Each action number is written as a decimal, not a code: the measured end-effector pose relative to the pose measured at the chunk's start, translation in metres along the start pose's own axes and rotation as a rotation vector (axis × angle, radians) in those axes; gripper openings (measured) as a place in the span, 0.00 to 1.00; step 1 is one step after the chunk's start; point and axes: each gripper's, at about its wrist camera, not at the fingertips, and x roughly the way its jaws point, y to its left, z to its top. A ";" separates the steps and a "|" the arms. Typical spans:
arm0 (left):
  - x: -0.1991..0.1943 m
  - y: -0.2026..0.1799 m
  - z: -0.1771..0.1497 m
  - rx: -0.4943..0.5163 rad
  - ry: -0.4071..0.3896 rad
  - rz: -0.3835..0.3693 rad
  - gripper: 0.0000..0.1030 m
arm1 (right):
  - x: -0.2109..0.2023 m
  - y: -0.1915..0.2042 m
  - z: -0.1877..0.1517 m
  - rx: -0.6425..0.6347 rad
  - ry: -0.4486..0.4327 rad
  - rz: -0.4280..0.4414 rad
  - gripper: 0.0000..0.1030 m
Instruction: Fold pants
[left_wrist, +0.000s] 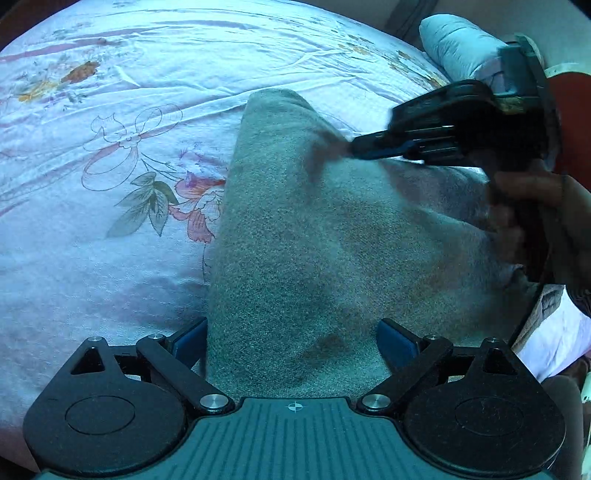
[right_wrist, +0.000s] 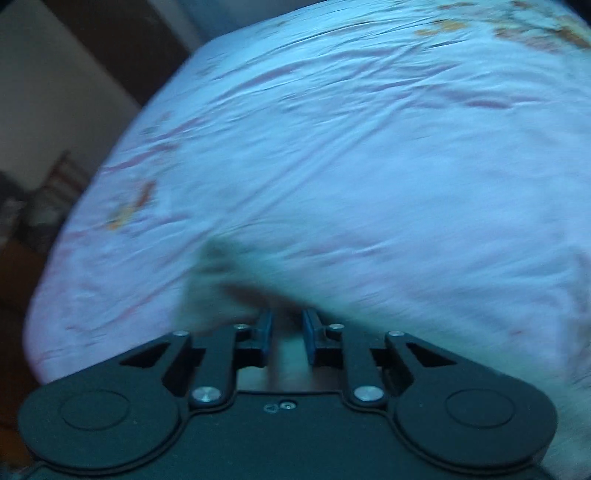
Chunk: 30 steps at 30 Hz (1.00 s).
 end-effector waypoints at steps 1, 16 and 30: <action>-0.001 0.000 0.000 -0.004 0.000 -0.002 0.92 | -0.004 -0.007 0.000 0.012 -0.007 0.001 0.01; -0.002 -0.004 0.001 0.006 -0.004 0.024 0.93 | 0.023 0.043 0.009 0.011 -0.010 0.136 0.00; -0.008 -0.009 -0.002 0.030 -0.034 0.054 0.93 | -0.045 -0.017 -0.046 0.058 -0.081 -0.036 0.07</action>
